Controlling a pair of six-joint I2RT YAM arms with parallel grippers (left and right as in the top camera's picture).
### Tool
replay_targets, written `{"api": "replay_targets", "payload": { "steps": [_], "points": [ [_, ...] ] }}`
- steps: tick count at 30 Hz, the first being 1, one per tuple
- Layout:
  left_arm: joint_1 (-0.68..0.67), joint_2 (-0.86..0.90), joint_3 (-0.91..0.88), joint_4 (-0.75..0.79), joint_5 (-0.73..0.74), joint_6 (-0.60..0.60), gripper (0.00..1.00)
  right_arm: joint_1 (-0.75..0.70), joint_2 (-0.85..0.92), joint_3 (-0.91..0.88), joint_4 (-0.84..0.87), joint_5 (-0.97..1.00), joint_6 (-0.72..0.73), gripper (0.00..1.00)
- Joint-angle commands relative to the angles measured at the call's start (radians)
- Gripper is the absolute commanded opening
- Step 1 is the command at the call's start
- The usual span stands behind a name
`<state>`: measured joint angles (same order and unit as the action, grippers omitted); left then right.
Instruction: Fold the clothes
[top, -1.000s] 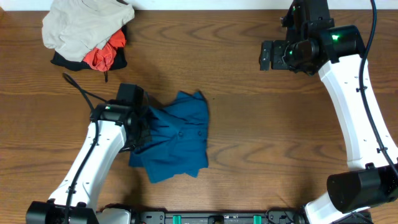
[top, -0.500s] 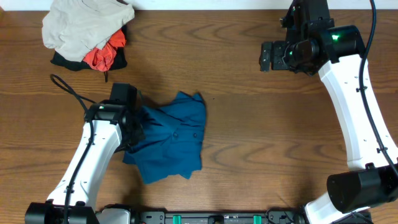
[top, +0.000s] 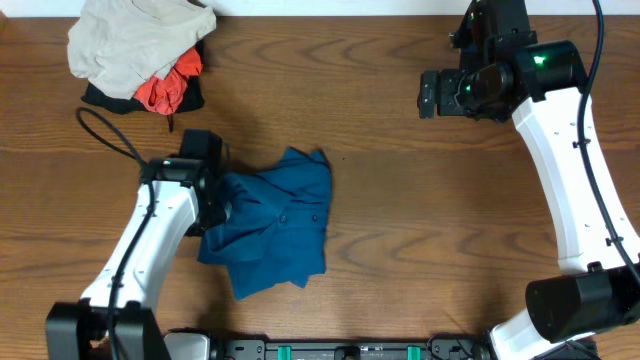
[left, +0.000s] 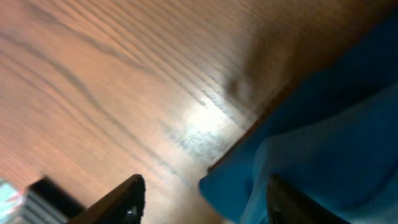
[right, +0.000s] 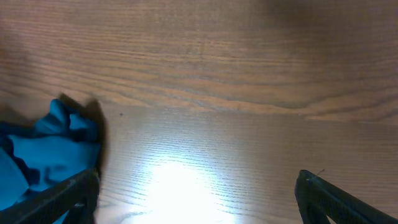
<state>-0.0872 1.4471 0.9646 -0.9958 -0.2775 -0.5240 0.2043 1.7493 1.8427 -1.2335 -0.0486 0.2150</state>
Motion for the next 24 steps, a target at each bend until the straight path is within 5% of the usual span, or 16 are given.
{"api": "replay_targets", "payload": {
  "steps": [1,4,8,16,24],
  "points": [
    [-0.011,-0.081,0.082,-0.038,-0.027,-0.012,0.68,0.002,0.001,0.001,0.000,0.030,-0.022,0.98],
    [-0.036,-0.159,0.117,-0.044,0.009,-0.007,0.90,0.000,0.001,0.001,0.001,0.034,-0.022,0.99],
    [-0.060,-0.200,0.107,0.004,0.310,0.082,0.97,0.000,0.001,0.001,0.006,0.034,-0.022,0.99],
    [-0.081,-0.167,-0.031,0.219,0.707,0.074,0.99,-0.001,0.001,0.001,0.011,0.034,-0.026,0.99],
    [-0.081,-0.166,-0.224,0.616,0.998,0.094,0.98,-0.001,0.001,0.001,0.011,0.034,-0.037,0.99]
  ]
}}
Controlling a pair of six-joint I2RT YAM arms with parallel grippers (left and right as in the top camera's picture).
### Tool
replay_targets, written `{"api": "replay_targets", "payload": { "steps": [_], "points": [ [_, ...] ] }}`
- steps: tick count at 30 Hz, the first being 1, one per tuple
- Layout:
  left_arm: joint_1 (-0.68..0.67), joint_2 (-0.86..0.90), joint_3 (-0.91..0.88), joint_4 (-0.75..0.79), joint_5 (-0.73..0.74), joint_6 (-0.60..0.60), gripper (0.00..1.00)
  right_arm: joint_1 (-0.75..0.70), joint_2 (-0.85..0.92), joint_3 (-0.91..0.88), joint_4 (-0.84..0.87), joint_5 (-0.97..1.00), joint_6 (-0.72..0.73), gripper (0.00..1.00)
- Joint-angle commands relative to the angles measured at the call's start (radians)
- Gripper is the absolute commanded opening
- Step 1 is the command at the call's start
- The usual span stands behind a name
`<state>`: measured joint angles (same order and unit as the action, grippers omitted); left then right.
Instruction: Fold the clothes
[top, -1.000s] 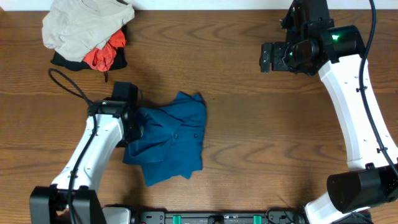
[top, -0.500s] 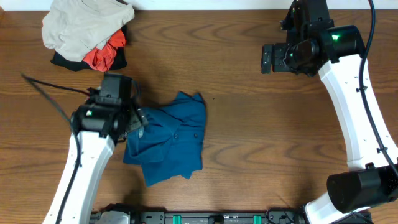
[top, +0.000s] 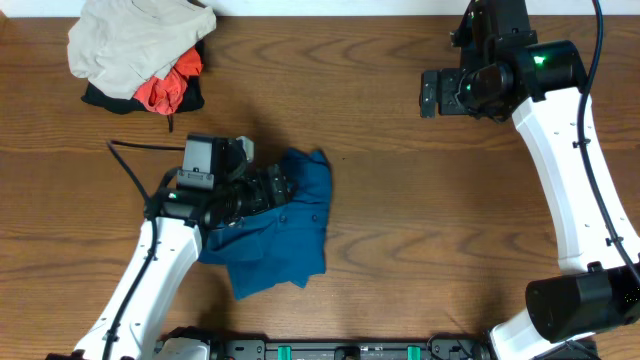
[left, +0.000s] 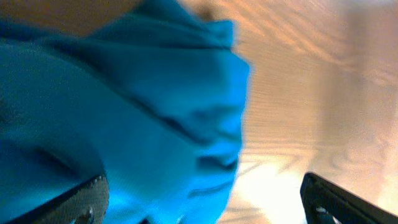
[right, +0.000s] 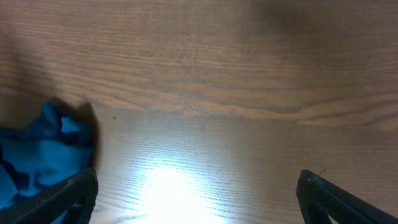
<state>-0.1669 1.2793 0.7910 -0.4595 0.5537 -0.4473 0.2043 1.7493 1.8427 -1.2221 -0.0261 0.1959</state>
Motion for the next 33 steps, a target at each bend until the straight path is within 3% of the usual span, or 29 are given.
{"api": "replay_targets", "payload": {
  "steps": [1,6,7,8,11,14,21,33],
  "points": [
    [-0.001,0.004,-0.075,0.142,0.198,0.019,0.98,-0.001,0.001,0.001,-0.001,0.011,-0.018,0.99],
    [-0.001,0.027,-0.132,0.302,0.273,0.037,0.98,-0.001,0.001,0.001,-0.002,0.011,-0.018,0.99],
    [-0.001,0.034,-0.132,0.301,0.272,0.051,0.92,-0.001,0.001,0.001,-0.002,0.011,-0.018,0.99],
    [-0.001,0.042,-0.132,0.301,0.269,0.058,0.82,-0.001,0.001,0.001,-0.002,0.011,-0.018,0.99],
    [-0.001,0.047,-0.132,0.306,0.269,0.058,0.37,-0.001,0.001,0.001,-0.002,0.011,-0.018,0.99],
    [-0.001,0.046,-0.132,0.314,0.269,0.058,0.06,-0.001,0.001,0.001,-0.001,0.011,-0.018,0.99],
    [-0.001,0.075,-0.133,0.274,0.264,0.045,0.06,-0.001,0.001,0.001,-0.001,0.011,-0.018,0.99],
    [0.043,0.346,-0.133,0.277,0.217,0.005,0.06,0.000,0.001,0.001,-0.013,0.011,-0.018,0.99]
  ]
}}
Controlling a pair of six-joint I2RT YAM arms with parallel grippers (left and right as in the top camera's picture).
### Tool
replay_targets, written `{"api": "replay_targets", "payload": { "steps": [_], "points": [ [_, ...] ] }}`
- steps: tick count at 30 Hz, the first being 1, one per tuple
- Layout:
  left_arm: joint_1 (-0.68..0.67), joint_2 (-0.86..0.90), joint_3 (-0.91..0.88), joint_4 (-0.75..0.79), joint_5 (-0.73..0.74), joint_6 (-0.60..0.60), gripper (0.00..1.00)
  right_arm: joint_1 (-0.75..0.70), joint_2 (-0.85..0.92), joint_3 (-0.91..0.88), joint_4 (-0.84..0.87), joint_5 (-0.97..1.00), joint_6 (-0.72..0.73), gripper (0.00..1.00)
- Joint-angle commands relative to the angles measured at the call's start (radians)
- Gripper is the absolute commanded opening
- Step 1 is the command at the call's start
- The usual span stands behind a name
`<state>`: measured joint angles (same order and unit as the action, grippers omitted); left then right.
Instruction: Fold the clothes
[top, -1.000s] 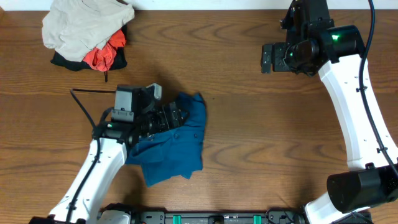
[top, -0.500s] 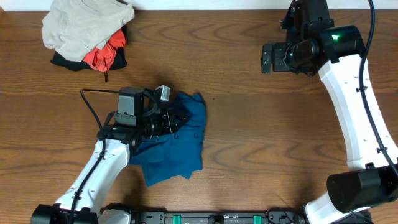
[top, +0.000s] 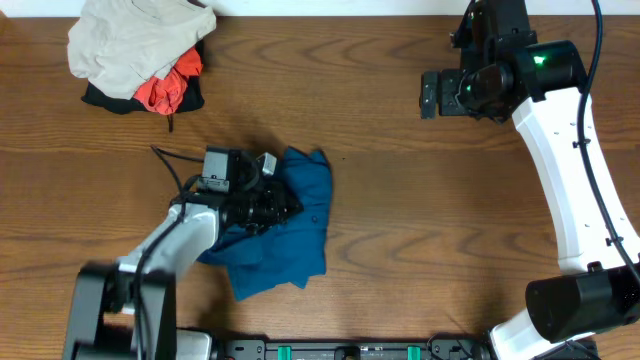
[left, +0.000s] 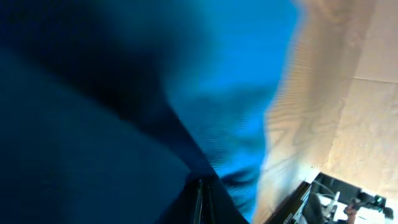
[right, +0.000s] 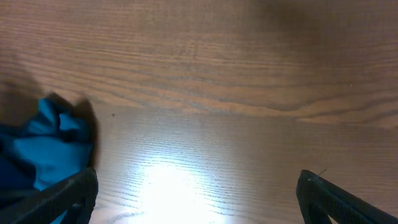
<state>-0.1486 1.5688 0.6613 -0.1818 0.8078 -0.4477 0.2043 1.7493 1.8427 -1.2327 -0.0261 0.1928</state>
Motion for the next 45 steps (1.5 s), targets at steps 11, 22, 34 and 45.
{"api": "replay_targets", "payload": {
  "steps": [11,22,34,45],
  "points": [
    [0.050,0.025,0.023,0.145,0.034,0.117,0.07,0.001,0.001,0.001,-0.006,0.011,-0.014,0.99],
    [-0.011,-0.151,0.041,0.138,0.063,0.141,0.07,0.001,0.001,0.001,-0.013,0.011,-0.015,0.99],
    [-0.015,0.138,0.029,0.282,0.072,0.100,0.08,0.001,0.001,0.001,-0.013,0.011,-0.014,0.99],
    [-0.089,0.276,0.029,0.552,0.057,-0.070,0.09,0.001,0.001,0.001,-0.018,0.011,-0.014,0.99]
  ]
}}
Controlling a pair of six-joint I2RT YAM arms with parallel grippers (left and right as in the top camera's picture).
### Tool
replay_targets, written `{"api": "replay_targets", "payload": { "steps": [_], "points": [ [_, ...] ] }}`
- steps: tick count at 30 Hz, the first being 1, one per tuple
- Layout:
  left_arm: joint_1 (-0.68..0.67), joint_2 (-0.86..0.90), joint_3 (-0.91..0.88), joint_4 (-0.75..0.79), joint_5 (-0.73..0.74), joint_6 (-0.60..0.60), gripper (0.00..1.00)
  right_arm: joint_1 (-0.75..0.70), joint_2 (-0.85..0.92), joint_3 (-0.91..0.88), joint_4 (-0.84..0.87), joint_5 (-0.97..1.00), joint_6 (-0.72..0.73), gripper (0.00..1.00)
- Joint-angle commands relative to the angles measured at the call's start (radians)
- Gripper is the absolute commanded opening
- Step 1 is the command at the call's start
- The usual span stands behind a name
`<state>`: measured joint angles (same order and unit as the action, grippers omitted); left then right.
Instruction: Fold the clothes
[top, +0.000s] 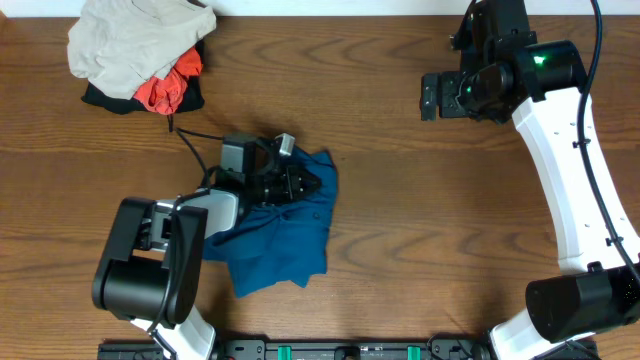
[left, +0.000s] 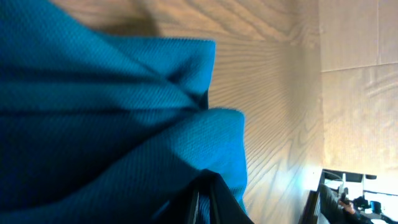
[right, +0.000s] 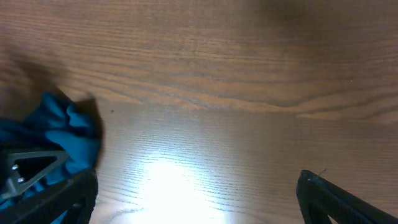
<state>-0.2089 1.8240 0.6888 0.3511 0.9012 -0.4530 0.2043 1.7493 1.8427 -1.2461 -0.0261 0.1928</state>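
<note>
A crumpled blue shirt (top: 285, 232) lies on the wooden table, left of the middle; it fills the left wrist view (left: 118, 93) and shows at the left edge of the right wrist view (right: 65, 124). My left gripper (top: 303, 185) lies low across the shirt's upper part, pointing right, shut on a fold of the blue cloth (left: 203, 194). My right gripper (top: 430, 97) hangs open high over the table's far right, nothing between its fingers (right: 196, 199).
A heap of other clothes (top: 135, 45), beige on top with orange and black underneath, lies at the far left corner. The left arm's black cable loops over the table (top: 430, 250) between that heap and the shirt.
My left gripper, shut on the cloth, has moved to the right across the top of the shirt, and the shirt's upper right edge has shifted slightly right. The right arm has not moved.
My left gripper was open at the shirt's left edge. Then it was open, pointing right over the shirt's upper left part. Then it was shut in the blue cloth, and now it is farther right, still shut on the cloth. The right arm stayed still throughout.
</note>
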Motion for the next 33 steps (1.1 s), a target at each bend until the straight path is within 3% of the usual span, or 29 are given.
{"api": "replay_targets", "payload": {
  "steps": [1,6,8,13,18,24,27,29,33],
  "points": [
    [-0.037,0.024,0.002,0.029,-0.059,-0.077,0.09,0.001,0.001,0.001,-0.005,0.011,-0.014,0.99],
    [-0.079,0.042,0.002,0.085,-0.202,-0.167,0.10,0.001,0.001,0.001,-0.012,0.011,-0.014,0.99],
    [-0.097,0.049,0.003,0.137,-0.259,-0.210,0.15,0.001,0.001,0.001,-0.012,0.011,-0.014,0.99],
    [-0.151,0.052,0.018,0.251,-0.289,-0.260,0.17,0.001,0.001,0.001,-0.016,0.011,-0.014,0.99],
    [-0.200,0.052,0.089,0.260,-0.266,-0.263,0.17,0.001,0.001,0.001,-0.021,0.011,-0.014,0.99],
    [-0.190,0.006,0.144,0.256,-0.060,-0.259,0.17,0.001,0.001,0.001,-0.032,0.011,-0.015,0.99],
    [-0.169,-0.066,0.144,0.161,0.006,-0.259,0.14,0.001,0.001,0.001,-0.032,0.011,-0.015,0.99],
    [-0.148,-0.135,0.144,0.029,0.008,-0.242,0.08,0.001,0.001,0.001,-0.032,0.011,-0.019,0.99],
    [-0.085,-0.301,0.144,-0.320,-0.078,-0.129,0.07,0.001,0.001,0.001,-0.029,0.014,-0.035,0.99]
  ]
}}
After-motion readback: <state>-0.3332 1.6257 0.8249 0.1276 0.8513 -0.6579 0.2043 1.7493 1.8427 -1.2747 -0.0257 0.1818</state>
